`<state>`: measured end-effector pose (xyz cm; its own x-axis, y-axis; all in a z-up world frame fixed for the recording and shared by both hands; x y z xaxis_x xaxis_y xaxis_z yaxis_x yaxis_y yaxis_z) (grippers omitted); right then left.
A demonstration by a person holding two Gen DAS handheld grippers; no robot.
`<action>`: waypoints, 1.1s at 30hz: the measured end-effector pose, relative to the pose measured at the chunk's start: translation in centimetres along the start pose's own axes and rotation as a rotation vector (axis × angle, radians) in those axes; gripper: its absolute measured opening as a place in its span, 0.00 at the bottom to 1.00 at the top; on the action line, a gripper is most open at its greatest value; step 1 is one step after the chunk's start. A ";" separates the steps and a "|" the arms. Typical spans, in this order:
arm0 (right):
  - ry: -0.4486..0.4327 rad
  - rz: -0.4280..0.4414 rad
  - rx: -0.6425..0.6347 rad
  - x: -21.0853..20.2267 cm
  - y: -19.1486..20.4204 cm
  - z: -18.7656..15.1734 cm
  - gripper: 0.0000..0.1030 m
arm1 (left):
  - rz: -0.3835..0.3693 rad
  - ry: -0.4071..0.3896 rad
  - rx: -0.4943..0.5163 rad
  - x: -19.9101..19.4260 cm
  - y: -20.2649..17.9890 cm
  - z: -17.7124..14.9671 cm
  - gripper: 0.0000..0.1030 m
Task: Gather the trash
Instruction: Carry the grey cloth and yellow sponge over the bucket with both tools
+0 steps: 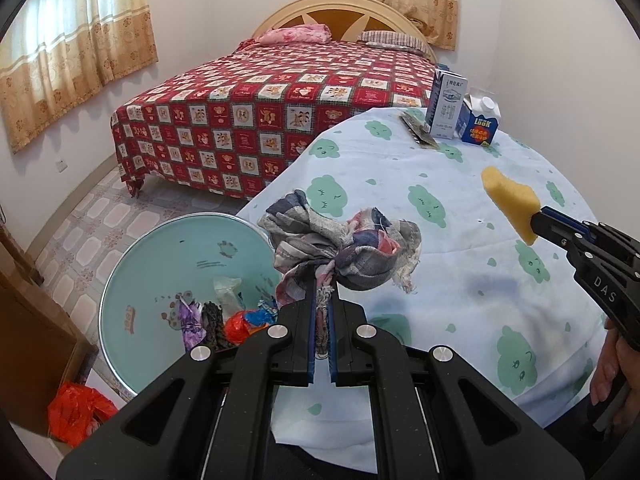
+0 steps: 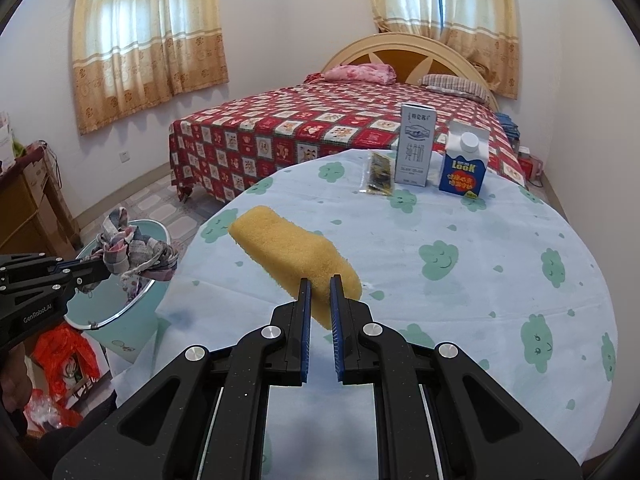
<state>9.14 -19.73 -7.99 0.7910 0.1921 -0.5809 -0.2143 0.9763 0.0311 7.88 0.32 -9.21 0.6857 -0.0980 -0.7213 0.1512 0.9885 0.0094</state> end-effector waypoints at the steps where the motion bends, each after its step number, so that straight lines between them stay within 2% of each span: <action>1: 0.000 0.002 -0.004 -0.1 0.2 0.0 0.10 | 0.002 -0.002 0.000 -0.1 0.1 0.0 0.04; 33: 0.002 0.049 -0.101 0.6 5.2 0.9 0.10 | 0.067 -0.023 -0.038 -2.6 4.7 -1.2 0.04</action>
<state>8.99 -14.40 -7.44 0.7770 0.2388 -0.5824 -0.3094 0.9507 -0.0231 5.97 5.40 -8.19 0.7094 -0.0336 -0.7040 0.0776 0.9965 0.0306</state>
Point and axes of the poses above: each gripper's, at about its wrist camera, not at the fingertips, and x roughly the way its jaws point, y to its left, z to its top, the point moved 1 cm from there along x, roughly the way its jaws point
